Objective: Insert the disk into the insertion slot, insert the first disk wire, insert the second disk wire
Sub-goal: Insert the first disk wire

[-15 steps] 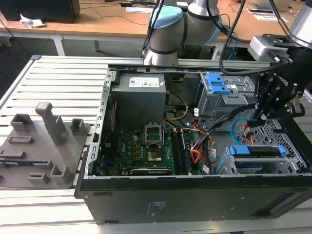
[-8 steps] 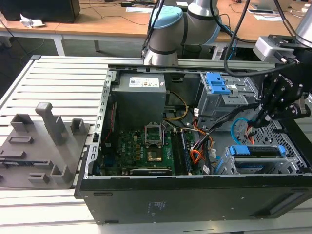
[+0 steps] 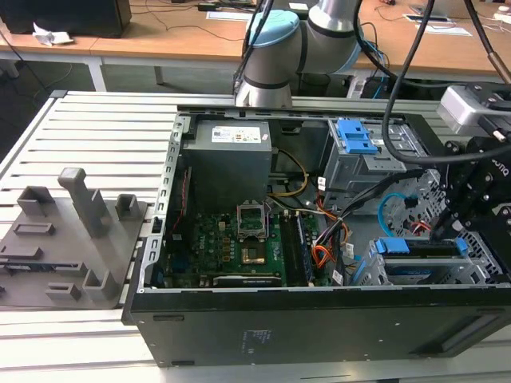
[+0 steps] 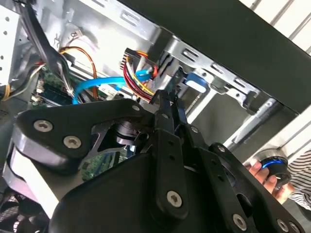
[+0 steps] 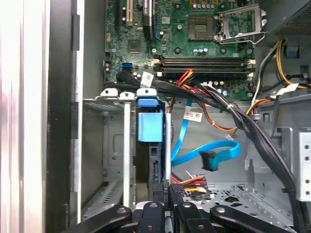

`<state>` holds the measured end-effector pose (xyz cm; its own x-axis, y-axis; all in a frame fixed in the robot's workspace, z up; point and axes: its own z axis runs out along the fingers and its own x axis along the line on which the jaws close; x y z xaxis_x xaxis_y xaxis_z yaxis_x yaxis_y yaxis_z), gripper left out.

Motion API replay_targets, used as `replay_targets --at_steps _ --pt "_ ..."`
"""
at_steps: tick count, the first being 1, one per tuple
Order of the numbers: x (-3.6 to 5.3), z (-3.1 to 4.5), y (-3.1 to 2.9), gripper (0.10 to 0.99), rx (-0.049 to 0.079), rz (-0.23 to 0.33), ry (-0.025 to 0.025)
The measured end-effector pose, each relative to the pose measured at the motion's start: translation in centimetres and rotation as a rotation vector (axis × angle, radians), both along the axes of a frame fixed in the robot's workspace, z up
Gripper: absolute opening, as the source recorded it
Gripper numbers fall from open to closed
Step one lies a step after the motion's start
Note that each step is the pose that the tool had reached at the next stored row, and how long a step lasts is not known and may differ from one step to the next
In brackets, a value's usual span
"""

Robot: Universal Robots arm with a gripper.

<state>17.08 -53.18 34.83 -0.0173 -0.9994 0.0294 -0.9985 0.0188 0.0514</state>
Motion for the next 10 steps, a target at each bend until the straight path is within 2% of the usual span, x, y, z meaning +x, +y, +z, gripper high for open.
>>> replay_targets --at_steps 1,2,10 --pt "-0.08 -0.01 -0.31 0.169 0.000 0.000 0.0000" --pt "-0.14 0.00 -0.38 0.169 0.000 0.000 0.0000" --pt "-0.15 -0.29 -0.38 0.169 0.002 0.000 0.0000"
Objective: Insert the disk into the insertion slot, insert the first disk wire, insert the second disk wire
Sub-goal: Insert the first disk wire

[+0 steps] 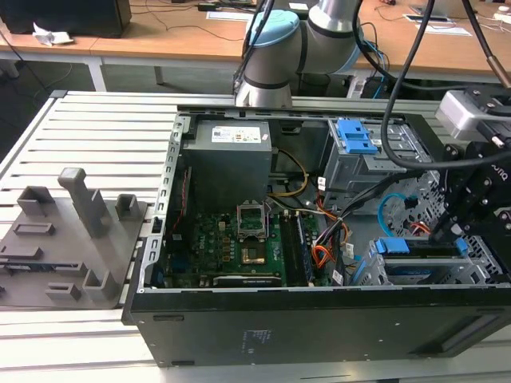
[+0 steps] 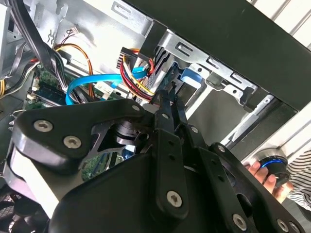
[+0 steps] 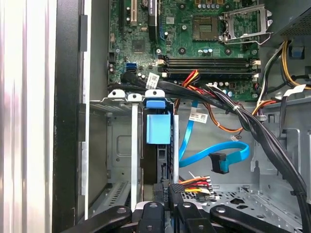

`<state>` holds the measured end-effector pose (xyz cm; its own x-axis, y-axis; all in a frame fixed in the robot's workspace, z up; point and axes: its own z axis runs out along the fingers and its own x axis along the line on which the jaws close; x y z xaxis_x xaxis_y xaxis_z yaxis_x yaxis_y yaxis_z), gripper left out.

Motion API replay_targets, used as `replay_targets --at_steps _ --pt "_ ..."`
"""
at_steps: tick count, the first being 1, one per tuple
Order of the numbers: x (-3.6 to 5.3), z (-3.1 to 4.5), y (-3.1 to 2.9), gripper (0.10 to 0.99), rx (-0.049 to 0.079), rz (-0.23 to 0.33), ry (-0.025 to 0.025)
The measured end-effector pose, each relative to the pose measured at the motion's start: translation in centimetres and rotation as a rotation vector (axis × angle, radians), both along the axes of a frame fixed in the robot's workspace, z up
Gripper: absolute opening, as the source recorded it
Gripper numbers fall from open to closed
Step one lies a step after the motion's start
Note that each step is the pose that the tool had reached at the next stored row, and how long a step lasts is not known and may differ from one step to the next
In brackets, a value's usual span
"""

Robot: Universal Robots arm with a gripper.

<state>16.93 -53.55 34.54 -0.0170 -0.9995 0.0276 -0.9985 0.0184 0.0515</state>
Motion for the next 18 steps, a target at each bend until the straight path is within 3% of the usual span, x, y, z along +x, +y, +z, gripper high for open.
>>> replay_targets --at_steps 2,18 --pt "0.00 -0.06 0.01 0.169 0.005 0.000 0.0000" --pt "0.31 -1.00 -0.08 0.169 0.005 0.000 0.0001"
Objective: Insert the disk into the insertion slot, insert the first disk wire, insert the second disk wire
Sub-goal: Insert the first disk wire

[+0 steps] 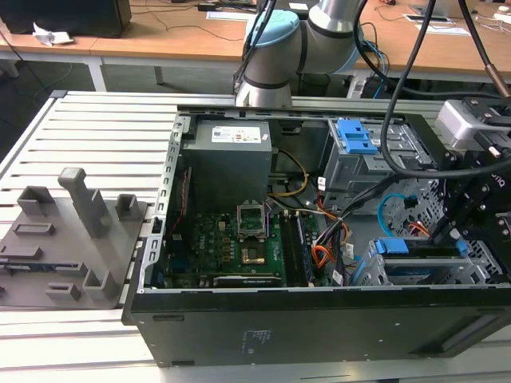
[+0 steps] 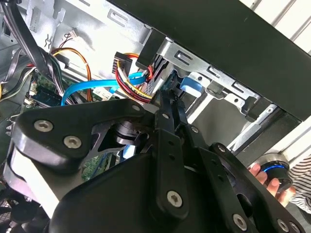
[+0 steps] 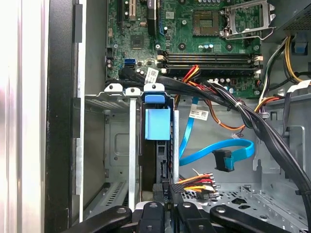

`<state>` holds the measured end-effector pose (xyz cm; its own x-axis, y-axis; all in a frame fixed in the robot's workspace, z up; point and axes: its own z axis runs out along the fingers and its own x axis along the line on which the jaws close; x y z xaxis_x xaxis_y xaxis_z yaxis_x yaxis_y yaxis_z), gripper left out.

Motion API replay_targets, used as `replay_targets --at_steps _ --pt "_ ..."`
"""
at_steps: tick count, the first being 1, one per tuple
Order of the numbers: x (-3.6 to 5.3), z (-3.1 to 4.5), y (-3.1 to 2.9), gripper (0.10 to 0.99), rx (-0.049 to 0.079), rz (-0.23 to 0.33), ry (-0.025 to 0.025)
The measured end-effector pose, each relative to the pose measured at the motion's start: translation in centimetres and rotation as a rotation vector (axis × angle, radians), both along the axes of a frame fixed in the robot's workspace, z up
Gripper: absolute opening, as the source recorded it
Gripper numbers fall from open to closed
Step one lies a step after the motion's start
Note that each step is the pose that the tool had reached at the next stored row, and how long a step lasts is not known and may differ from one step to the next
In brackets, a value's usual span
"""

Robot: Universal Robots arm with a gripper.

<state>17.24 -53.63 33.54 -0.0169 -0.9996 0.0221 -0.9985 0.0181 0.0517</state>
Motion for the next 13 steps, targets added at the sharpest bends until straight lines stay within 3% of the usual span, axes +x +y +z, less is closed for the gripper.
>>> replay_targets --at_steps 4,5,6,7,10,11,12,13 --pt "-0.01 -0.06 0.00 0.180 0.001 0.000 0.0001" --pt "-0.01 0.01 0.00 0.247 0.000 0.000 0.0000" --pt "0.00 0.54 0.00 0.247 0.000 0.000 0.0000" --pt "0.00 1.64 0.00 0.247 0.000 0.000 0.0000" --pt "-0.03 3.35 0.02 0.235 0.000 0.000 -0.0004" --pt "-0.04 3.68 0.01 0.165 0.000 0.000 -0.0004" --pt "-0.05 4.19 0.02 0.165 0.000 0.000 -0.0006" --pt "-0.06 4.68 0.02 0.106 0.000 0.000 -0.0007"
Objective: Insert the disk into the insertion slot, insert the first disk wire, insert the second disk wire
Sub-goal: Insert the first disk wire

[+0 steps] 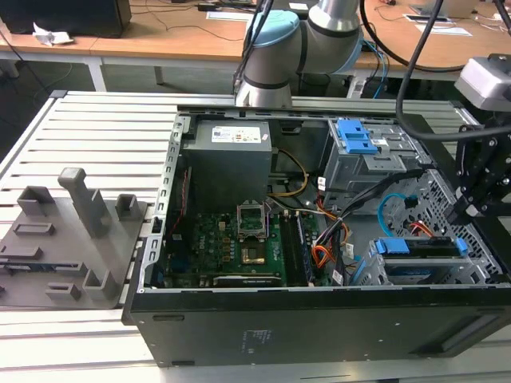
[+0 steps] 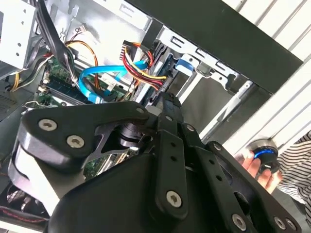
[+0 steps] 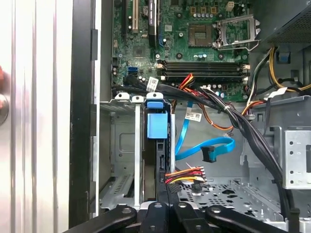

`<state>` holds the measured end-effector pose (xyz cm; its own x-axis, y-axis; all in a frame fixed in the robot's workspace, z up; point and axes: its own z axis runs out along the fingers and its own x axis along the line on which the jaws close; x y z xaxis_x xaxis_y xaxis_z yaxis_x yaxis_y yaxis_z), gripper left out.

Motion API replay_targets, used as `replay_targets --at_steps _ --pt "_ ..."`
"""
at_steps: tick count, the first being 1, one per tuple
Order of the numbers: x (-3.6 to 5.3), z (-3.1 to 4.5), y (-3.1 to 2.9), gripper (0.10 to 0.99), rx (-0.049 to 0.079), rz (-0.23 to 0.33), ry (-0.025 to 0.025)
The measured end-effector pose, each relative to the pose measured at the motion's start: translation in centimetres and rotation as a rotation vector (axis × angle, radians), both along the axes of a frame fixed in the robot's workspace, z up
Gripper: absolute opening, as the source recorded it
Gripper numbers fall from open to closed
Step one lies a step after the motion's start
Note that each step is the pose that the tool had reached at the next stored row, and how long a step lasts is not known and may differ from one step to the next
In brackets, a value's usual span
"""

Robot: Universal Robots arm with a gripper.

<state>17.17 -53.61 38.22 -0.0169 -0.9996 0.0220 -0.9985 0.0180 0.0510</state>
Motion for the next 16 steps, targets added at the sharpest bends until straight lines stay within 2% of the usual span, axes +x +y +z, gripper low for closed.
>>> replay_targets --at_steps 6,9,14,16 --pt "-0.26 0.10 0.00 0.106 0.000 0.000 0.0000" --pt "-0.84 0.09 0.00 0.106 0.000 0.000 0.0000" --pt "-2.64 0.09 0.00 0.106 0.000 0.000 0.0000" --pt "-3.06 0.09 0.00 0.106 0.000 0.000 -0.0001"
